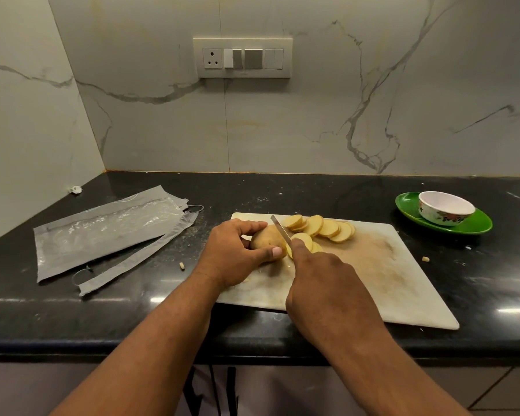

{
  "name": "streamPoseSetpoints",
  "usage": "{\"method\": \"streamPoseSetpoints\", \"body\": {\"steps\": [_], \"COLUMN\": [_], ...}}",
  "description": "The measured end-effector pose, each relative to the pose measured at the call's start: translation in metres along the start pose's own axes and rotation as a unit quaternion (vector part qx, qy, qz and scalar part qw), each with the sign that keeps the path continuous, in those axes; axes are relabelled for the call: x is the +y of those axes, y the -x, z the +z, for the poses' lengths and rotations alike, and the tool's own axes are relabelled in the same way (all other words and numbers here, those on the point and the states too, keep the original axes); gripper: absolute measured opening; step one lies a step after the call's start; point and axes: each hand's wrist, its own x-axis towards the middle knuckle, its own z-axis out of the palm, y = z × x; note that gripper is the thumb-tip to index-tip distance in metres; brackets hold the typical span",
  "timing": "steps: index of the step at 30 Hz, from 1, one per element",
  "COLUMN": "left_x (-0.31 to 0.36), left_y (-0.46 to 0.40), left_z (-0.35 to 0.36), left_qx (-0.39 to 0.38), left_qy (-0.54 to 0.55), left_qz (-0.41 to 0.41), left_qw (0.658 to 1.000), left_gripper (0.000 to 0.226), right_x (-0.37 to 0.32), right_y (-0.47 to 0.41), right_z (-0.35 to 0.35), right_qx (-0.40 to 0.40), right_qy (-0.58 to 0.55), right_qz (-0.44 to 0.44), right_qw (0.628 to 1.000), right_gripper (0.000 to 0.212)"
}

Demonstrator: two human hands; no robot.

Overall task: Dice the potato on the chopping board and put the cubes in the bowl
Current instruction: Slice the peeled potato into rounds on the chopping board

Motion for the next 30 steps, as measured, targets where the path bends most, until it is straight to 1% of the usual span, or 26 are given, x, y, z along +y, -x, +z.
{"method": "streamPoseSetpoints", "body": {"steps": [6,10,13,16,22,25,30], "left_x": [0.001,0.001,0.0,0.001,0.004,0.004,0.003], "left_y": [0.0,-0.001,-0.003,-0.002,0.002,0.002,0.002], "left_z": [-0.001,0.001,0.002,0.002,0.001,0.0,0.003], "left_qx": [0.003,0.014,0.029,0.025,0.018,0.016,0.024], "left_qy": [-0.013,-0.027,-0.025,-0.026,-0.019,-0.012,-0.026], "left_qz": [0.004,0.002,-0.008,-0.011,0.001,-0.002,0.0], "left_qw": [1.0,1.0,0.999,0.999,1.0,1.0,0.999], "left_gripper": [0.064,0.06,0.057,0.057,0.059,0.059,0.058], "right_x": [-0.004,-0.003,0.0,0.0,-0.009,-0.01,-0.005], "right_y": [-0.011,-0.001,0.015,0.018,-0.013,-0.019,-0.01], "right_z": [0.002,0.004,0.004,0.006,0.013,0.016,0.016], "right_qx": [0.001,-0.001,-0.015,-0.026,-0.027,-0.027,-0.036], "right_qy": [-0.008,-0.002,0.007,0.008,-0.031,-0.05,-0.055], "right_qz": [0.006,-0.008,-0.01,-0.002,0.045,0.058,0.052], "right_qw": [1.0,1.0,1.0,1.0,0.998,0.997,0.996], "right_gripper": [0.059,0.055,0.058,0.058,0.04,0.035,0.041]}}
